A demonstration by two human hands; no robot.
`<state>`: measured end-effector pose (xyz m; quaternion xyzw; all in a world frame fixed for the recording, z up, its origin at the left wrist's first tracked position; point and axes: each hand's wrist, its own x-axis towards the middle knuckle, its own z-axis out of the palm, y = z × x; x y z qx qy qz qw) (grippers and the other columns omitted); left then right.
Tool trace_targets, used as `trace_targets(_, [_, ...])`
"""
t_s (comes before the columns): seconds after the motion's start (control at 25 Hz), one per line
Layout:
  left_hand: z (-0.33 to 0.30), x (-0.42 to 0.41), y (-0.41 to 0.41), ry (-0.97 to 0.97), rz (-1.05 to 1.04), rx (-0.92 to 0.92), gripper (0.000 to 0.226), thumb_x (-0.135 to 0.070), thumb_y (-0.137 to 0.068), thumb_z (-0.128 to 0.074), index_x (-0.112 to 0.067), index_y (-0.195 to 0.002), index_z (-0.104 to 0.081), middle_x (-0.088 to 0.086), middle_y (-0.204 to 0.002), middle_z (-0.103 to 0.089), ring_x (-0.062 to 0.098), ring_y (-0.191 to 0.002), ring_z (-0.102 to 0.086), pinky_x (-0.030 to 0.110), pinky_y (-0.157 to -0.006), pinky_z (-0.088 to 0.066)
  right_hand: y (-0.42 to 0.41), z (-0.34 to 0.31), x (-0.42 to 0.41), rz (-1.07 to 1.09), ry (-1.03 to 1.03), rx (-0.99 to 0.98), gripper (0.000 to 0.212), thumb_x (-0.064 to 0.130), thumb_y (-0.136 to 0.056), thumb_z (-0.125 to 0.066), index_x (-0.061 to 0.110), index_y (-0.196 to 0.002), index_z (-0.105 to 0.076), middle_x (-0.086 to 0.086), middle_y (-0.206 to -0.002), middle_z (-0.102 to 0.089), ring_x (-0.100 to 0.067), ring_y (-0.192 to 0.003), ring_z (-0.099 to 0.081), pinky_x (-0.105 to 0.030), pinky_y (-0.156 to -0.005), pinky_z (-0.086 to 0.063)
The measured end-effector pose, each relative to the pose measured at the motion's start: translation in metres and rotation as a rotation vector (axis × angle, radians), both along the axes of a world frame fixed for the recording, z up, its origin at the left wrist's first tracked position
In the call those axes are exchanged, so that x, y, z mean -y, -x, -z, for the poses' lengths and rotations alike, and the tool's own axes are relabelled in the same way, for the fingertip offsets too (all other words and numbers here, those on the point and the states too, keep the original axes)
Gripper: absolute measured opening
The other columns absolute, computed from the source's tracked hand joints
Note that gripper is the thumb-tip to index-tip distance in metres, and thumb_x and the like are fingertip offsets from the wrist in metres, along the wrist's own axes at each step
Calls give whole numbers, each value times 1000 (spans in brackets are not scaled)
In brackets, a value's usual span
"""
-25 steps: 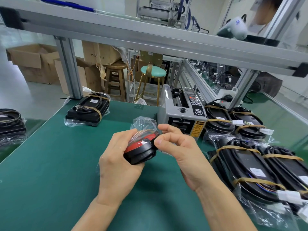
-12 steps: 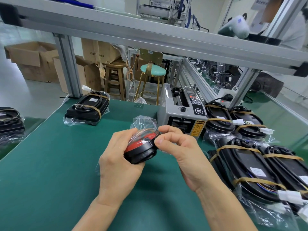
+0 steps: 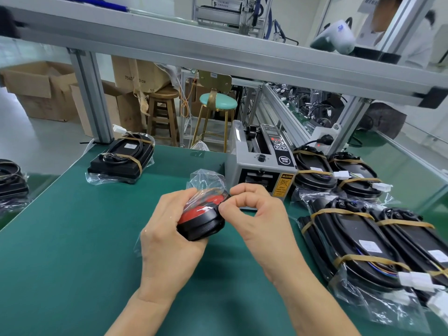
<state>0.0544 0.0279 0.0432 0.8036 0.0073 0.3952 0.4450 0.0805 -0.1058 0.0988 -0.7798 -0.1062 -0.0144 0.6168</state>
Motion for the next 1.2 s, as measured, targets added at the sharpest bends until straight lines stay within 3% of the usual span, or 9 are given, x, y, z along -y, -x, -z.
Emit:
trace_targets(0.16, [1,1,1,-10,1,-7,65,8,-53,-84,-13,-112,-65,-5,-105,-61,10,-95,-59,22,-84,-48,5,3,-2,92,47,17,18,13,-74,-72,21,-58,-69,18,-94,-58,10,-90,-54,1,-69,-36])
trace_targets(0.24, [2,3,1,-13,9,-5,66,10,-53,-83,-12,-112,-65,-4,-105,-61,10,-95,-59,22,-84,-48,5,7,-2,132,45,-16,10,15,-75,-70,23,-70,-67,18,-99,-57,10,-96,-51,0,-72,-36])
trace_targets(0.36, [2,4,1,-1,3,6,68,10,-52,-83,-16,-113,-65,-6,-105,-61,10,-95,-60,25,-84,-49,4,14,-2,127,-191,-193,23,11,-80,-65,25,-98,-59,10,-107,-58,-2,-102,-53,-14,-80,-38])
trace_targets(0.44, [2,2,1,14,2,15,70,10,-52,-83,-18,-113,-64,-7,-105,-61,8,-96,-60,26,-84,-49,5,14,-5,64,-292,-247,23,15,-81,-68,23,-102,-60,9,-104,-61,1,-95,-55,-12,-78,-39])
trace_targets(0.56, [1,1,0,22,14,19,70,10,-53,-83,-19,-113,-64,-7,-105,-61,8,-96,-60,27,-84,-49,3,14,-10,32,-281,-265,19,18,-83,-71,24,-98,-61,10,-97,-64,10,-77,-55,-1,-66,-39])
trace_targets(0.76, [3,0,3,45,19,7,69,12,-53,-83,-18,-112,-64,-8,-104,-60,-1,-96,-57,12,-84,-44,4,15,-7,-18,-196,-172,33,20,-77,-78,27,-103,-58,11,-101,-64,11,-78,-56,-3,-69,-41])
trace_targets(0.96, [3,-6,9,70,66,24,71,6,-51,-87,-23,-111,-63,-14,-107,-61,-1,-97,-59,10,-85,-44,-4,12,7,-81,20,-40,64,35,-56,-87,38,-110,-53,17,-111,-59,11,-101,-53,-9,-85,-39])
trace_targets(1.08, [3,-18,8,360,167,-3,70,3,-47,-89,-33,-104,-68,-8,-103,-70,3,-94,-64,10,-85,-47,-21,6,36,-356,39,-103,83,42,-55,-81,45,-129,-45,25,-132,-52,15,-123,-42,-12,-97,-31])
trace_targets(1.2, [8,-24,2,686,374,-10,73,1,-39,-87,-26,-105,-72,2,-101,-73,16,-91,-69,24,-86,-53,-29,9,52,-621,39,-176,95,31,-60,-78,37,-143,-33,22,-148,-40,10,-136,-31,-14,-108,-29])
